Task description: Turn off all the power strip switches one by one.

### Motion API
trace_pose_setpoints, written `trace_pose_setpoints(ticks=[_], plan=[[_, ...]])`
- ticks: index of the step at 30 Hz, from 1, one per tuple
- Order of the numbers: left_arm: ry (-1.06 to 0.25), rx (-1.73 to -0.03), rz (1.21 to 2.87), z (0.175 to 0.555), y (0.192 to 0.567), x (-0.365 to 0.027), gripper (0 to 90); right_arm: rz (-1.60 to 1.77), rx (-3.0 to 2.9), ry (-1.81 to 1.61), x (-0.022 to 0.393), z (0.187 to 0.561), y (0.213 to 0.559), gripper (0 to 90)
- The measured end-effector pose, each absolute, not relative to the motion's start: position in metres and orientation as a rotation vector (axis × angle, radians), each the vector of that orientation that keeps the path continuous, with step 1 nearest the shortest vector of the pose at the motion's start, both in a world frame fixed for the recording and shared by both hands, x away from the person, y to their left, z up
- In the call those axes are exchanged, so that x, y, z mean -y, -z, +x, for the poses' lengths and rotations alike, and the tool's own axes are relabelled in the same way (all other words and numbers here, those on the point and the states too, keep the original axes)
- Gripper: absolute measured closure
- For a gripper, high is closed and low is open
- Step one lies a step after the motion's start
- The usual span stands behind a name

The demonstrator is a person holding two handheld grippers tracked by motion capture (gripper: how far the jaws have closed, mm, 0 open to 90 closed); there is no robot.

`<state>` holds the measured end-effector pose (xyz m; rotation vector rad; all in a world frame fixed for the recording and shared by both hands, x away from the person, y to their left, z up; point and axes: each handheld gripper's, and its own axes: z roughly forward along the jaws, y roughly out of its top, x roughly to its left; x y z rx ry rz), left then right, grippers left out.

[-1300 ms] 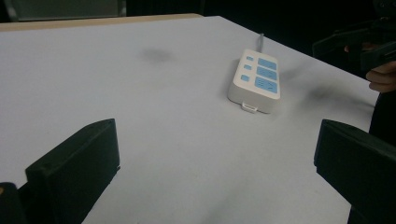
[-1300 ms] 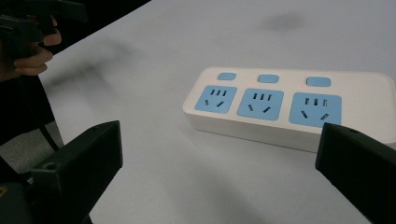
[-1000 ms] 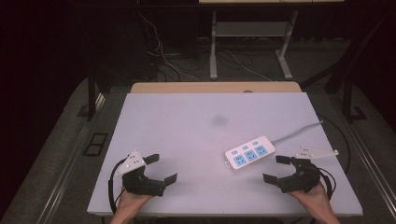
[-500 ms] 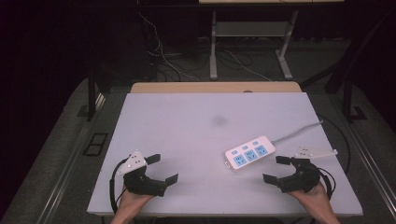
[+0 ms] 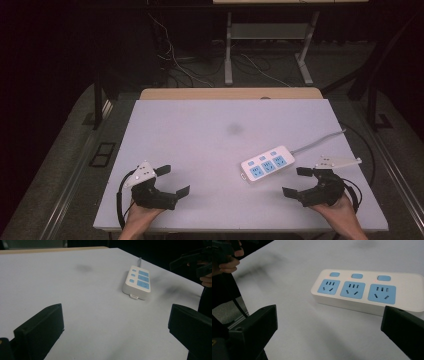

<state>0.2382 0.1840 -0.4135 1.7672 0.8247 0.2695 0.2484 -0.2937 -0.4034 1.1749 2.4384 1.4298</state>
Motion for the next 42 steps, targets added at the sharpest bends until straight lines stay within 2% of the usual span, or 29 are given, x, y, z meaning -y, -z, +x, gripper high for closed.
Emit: trace_pose_setpoints(ticks=[11, 42], plan=[[-0.274, -0.831, 1.763, 0.239, 0.414, -0.185, 0.0, 1.182, -2.462, -1.398, 0.295, 0.259, 0.399, 0.6], [-0.277, -0.836, 1.757, 0.239, 0.414, -0.186, 0.0, 1.077, -2.577, -1.278, 0.284, 0.293, 0.356, 0.6]])
